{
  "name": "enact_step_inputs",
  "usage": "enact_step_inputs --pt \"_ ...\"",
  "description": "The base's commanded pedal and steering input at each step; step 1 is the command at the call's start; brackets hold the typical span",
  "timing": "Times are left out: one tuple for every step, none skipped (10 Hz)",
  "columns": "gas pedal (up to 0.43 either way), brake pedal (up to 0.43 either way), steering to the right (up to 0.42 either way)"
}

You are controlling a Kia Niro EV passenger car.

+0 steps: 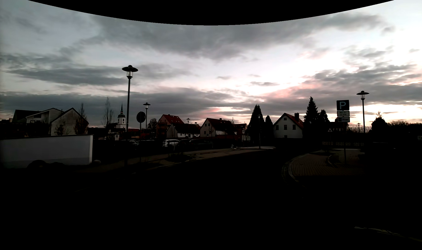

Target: Follow the waypoints while adhering to traffic rules and regulations

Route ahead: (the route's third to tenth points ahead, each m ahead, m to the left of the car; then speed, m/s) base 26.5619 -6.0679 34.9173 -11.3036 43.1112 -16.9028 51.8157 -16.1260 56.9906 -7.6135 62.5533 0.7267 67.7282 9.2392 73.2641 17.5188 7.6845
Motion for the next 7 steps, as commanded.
enact_step_inputs --pt "0.0 0.0 0.078" --pt "0.0 0.0 0.082" --pt "0.0 0.0 0.086" --pt "0.0 0.0 0.091" --pt "0.008 0.0 0.096" --pt "0.039 0.0 0.099" --pt "0.047 0.0 0.103"
